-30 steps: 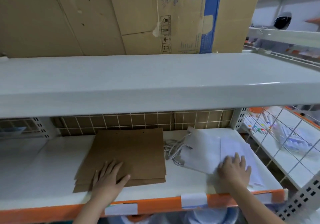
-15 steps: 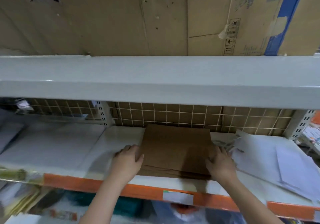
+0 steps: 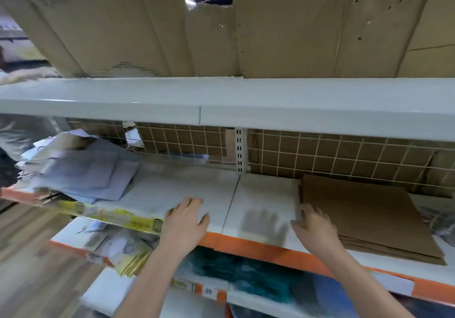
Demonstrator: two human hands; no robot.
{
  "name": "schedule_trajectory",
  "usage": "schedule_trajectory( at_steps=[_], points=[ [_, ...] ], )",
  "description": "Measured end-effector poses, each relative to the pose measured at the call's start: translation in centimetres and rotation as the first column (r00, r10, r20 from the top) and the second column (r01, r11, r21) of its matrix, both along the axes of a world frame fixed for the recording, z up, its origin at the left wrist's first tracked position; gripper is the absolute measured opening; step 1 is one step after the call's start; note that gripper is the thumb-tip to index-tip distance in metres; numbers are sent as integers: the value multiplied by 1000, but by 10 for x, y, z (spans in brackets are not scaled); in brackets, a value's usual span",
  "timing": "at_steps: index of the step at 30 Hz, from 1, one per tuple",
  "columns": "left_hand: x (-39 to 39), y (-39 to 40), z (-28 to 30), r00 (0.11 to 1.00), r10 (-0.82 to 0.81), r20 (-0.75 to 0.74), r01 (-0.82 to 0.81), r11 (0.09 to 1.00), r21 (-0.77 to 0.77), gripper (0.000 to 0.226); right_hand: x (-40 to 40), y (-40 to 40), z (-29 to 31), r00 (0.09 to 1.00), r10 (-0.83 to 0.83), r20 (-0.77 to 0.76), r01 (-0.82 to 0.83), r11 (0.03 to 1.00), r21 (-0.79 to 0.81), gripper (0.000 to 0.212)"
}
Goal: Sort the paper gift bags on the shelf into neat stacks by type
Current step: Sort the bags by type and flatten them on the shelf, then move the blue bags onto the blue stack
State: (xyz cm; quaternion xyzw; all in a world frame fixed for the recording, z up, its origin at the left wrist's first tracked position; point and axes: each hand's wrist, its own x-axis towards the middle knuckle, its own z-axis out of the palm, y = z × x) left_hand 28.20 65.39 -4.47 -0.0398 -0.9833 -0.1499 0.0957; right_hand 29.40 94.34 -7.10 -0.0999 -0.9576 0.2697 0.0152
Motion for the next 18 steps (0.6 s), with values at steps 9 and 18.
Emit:
schedule_trajectory(
  at_steps=[9,18],
  points=[
    [4,-142,0,989,145,-9,-144,987,74,43,-24,-150,-8,988,155,6,-155,988,-15,49],
    [-21,-242,-5,963,267,22,-268,963,43,43,-84,-254,-14,964,263,34,-263,965,-4,48]
  ],
)
